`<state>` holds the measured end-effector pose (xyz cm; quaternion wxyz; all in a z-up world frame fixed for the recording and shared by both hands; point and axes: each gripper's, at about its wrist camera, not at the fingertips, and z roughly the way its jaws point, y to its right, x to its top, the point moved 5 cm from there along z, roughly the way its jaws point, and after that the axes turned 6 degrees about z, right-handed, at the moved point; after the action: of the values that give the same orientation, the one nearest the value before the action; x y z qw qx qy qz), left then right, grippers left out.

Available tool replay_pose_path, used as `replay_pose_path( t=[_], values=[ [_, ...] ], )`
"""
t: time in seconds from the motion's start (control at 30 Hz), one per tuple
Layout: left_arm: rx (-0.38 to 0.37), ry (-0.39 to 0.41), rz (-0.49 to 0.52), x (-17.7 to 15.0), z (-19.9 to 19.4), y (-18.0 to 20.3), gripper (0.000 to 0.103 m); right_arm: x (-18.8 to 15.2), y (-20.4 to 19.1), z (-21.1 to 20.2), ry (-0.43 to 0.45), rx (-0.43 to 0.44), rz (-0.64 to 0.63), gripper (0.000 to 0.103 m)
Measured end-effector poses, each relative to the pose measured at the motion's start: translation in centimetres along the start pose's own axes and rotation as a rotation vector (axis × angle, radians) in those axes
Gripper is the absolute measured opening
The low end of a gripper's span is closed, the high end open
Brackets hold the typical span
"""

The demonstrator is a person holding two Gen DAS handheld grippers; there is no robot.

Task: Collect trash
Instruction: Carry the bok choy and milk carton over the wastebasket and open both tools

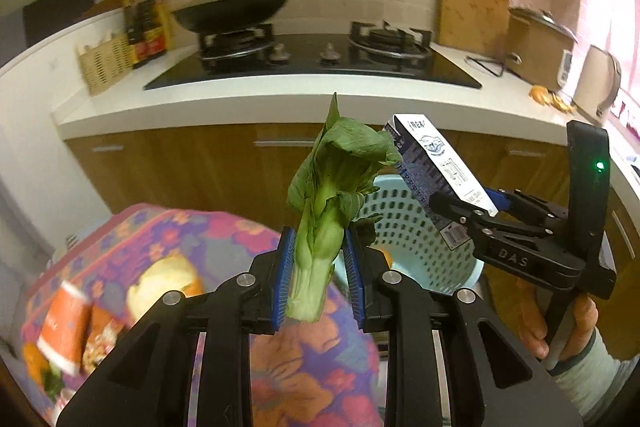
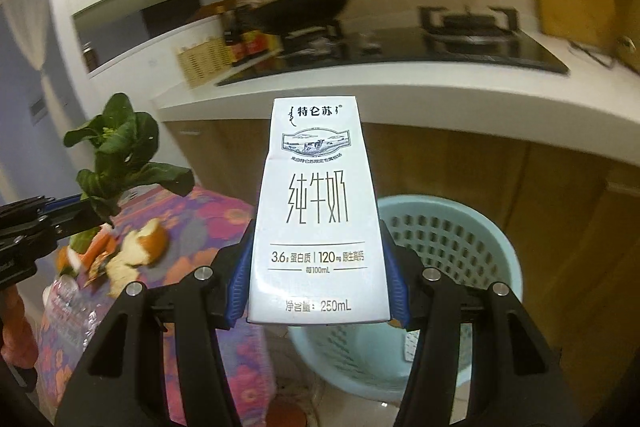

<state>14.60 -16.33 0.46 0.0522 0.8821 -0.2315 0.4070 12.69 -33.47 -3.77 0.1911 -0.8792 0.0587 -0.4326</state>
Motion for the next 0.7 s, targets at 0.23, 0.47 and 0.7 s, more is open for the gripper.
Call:
replay_pose_path(
  t=[0.23,0.47,0.7],
  values=[
    [-0.082,-0.063,0.007,1.0,4.9,3.2,0.023,-0.9,5.7,2.0,-0.067,-0.077,0.12,0.052],
    [-0.139,-0.134,-0.026,0.6,8.9,4.9,0.023,-2.2,9.2,3.8,-0.146,-0.125,0.215,0.052],
    [-0.13,-0.179,-0.021,0.7,11.2,5.9,0.047,-3.1,10.4,4.8,-0.191,-0.139,0.257,0.057]
  ],
)
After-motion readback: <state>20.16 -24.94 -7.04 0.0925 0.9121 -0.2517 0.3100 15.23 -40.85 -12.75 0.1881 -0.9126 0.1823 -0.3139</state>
